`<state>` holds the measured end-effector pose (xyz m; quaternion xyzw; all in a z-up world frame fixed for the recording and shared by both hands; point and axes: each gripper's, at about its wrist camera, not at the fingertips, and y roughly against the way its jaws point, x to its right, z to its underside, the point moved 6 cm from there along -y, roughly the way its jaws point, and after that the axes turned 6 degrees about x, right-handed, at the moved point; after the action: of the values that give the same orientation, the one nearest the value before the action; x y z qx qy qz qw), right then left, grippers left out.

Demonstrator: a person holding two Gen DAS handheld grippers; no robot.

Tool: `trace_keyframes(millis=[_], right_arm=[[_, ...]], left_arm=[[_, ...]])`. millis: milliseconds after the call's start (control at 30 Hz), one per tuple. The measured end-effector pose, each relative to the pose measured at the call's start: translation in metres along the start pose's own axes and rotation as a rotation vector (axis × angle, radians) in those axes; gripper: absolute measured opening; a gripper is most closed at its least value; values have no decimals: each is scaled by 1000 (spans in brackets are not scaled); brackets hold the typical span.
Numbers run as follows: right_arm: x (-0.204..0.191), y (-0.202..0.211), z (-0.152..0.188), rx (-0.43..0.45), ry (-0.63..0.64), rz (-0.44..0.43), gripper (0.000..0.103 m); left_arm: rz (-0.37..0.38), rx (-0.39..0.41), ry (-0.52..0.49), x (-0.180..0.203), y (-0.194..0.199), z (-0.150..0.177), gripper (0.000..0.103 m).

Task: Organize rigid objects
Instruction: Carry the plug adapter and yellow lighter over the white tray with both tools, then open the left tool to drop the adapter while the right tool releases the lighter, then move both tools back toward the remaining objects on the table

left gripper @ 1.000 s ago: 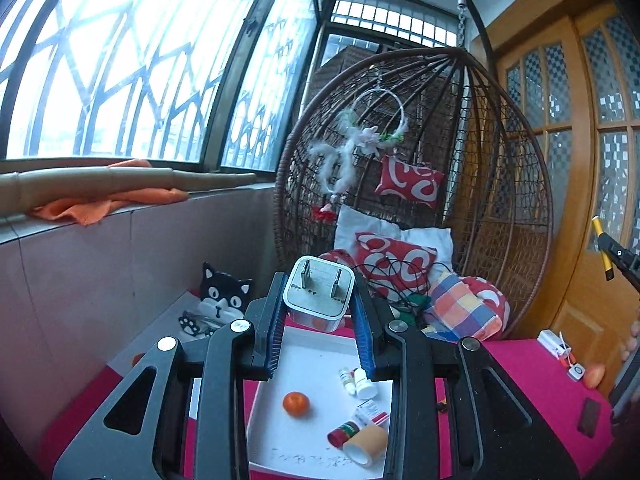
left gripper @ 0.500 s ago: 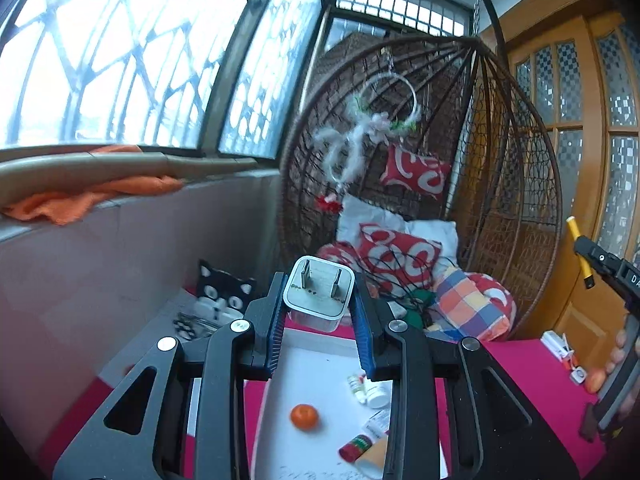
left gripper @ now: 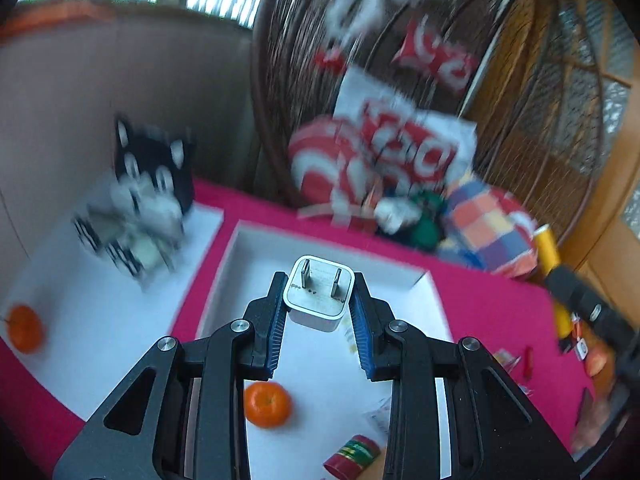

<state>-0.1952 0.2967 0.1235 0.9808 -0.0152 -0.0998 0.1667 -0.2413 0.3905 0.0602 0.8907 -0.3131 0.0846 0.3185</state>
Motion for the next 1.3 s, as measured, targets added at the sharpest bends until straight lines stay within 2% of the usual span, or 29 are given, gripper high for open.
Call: trace_keyframes(millis=[100,200,400,433,500,533,567,600,667,700,733,967,1167,1300], right_arm=[[7,-32,36,-111,-20,9,22],[11,-52,67,-193,-32,13,22],[5,-61,92,-241,-24,6,23],[5,-62,92,-240,-18,17,23],[3,-61,93,-230,12,39,23],[3,-62,93,-226,21,44,24],[4,-65,93,-223,26,47,31],[3,-63,93,-218,31,52,39],[2,-60,91,-207,32,54,84],[1,-57,89,-193,32,58,88],[0,-53,87,-180,36,63,90],[-7,-30,79,-124,46,78,94],[-5,-6,73,-77,32,91,94],[10,17,63,-27,14,130,94]], left_arm=[[-18,-54,6,-2,-17,18,30],[-33,-68,4,-4,-20,25,30],[-61,-69,-24,-8,-19,27,30],[-69,-62,-26,-8,-18,27,34],[-83,-52,-26,-9,-18,25,53],[-94,-39,-23,-10,-15,24,71],[-102,-26,-19,-12,-13,23,84],[-113,-9,-13,-13,-8,21,86],[-144,17,-3,-18,-2,17,91],[-165,36,2,-21,3,15,94],[-182,58,12,-24,10,13,103],[-194,178,77,-30,58,7,103],[-180,212,31,-9,77,1,103],[-137,207,4,11,81,2,103]])
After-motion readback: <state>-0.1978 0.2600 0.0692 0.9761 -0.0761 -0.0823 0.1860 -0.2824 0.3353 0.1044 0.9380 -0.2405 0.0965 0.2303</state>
